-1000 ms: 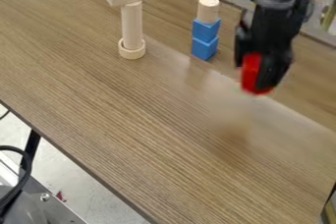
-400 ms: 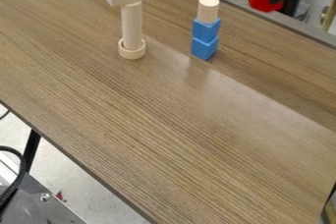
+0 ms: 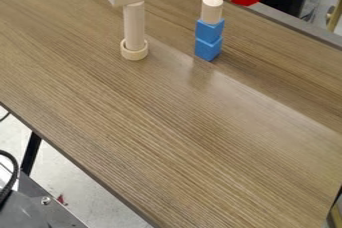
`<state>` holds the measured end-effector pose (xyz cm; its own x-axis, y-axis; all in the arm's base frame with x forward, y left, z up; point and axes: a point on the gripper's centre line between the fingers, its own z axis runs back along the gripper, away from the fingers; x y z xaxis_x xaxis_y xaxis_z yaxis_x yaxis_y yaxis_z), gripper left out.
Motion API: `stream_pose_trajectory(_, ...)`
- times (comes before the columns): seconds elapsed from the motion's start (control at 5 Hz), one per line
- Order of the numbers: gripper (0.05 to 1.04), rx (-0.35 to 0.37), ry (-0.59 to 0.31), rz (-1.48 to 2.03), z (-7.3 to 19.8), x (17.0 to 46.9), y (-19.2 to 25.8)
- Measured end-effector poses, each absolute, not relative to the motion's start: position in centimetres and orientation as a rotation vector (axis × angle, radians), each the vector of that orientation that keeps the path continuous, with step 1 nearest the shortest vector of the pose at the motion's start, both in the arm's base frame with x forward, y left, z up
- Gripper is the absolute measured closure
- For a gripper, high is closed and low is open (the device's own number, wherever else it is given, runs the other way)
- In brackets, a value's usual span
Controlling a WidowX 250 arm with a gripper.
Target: Put the red hexagon on top of the cylinder
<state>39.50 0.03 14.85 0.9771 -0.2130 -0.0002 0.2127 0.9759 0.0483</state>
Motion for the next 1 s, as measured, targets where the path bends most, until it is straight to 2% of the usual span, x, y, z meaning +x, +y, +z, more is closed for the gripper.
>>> stream_pose_trajectory(0.4,0.324,0.039,0.007,-0.152,14.9,39.7,2.7)
stream_pose_trajectory(1.0,0.324,0.045,0.02,-0.152,13.7,40.0,3.1)
